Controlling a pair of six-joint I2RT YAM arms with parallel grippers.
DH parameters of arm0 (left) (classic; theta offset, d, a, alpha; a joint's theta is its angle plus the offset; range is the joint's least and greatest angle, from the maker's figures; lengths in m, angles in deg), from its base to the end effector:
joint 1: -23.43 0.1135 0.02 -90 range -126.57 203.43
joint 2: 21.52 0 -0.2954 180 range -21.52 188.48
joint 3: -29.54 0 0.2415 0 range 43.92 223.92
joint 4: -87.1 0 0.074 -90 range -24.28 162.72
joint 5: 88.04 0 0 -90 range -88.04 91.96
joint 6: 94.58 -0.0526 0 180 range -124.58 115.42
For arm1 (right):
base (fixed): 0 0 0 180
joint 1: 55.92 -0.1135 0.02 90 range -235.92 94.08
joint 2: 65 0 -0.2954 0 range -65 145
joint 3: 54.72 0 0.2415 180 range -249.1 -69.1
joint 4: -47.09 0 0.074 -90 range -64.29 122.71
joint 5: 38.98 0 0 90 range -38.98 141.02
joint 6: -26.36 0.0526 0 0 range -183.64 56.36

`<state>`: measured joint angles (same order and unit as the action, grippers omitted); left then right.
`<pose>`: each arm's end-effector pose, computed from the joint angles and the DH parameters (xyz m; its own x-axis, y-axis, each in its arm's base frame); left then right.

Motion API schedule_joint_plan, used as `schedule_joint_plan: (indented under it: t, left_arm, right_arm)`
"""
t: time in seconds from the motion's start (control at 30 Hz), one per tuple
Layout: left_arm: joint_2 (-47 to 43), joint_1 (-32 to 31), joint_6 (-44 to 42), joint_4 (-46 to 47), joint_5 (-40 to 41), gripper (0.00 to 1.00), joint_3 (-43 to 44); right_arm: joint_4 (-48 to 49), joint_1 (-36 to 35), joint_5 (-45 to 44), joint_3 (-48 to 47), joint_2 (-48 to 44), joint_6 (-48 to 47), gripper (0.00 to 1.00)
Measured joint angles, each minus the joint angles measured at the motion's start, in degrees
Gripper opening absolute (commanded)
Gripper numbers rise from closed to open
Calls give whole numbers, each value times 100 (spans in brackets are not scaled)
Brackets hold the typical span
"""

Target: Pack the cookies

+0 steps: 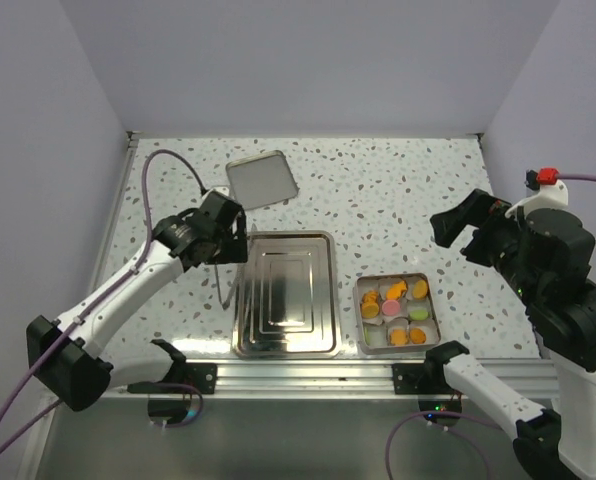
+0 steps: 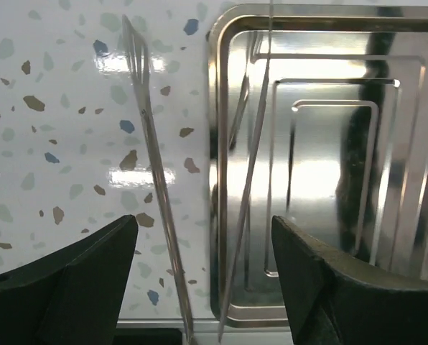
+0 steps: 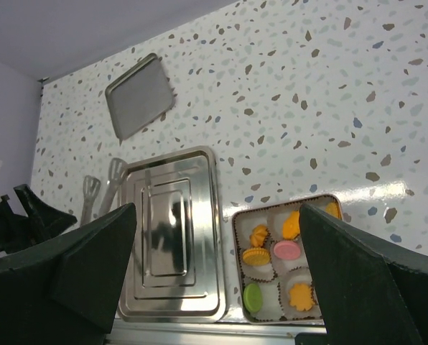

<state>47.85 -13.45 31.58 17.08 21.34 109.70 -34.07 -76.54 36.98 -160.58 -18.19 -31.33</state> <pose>0.1836 -0.1159 0.3290 -0.8088 -0.0890 -0.5813 -0.0581 0.9957 -0.0717 0.0586 0.0084 0.4889 -0.3679 0.4156 -0.8318 0.0773 0.9051 0.4180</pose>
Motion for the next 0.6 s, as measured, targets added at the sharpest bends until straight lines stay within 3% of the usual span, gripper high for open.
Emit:
schedule_joint_plan:
  t: [0.27,0.4,0.6]
  left_arm:
    - [177,1884,-621,922,-433,82,-752]
    - [350,2315,-892,1292,-575,83,-752]
    - [704,2391,-1091,1639,-761,78,-824]
  right_arm:
    - [9,0,7,0,7,0,99]
    - [9,0,-7,0,7,-2,99]
    - [22,0,-55,63,4,0,99]
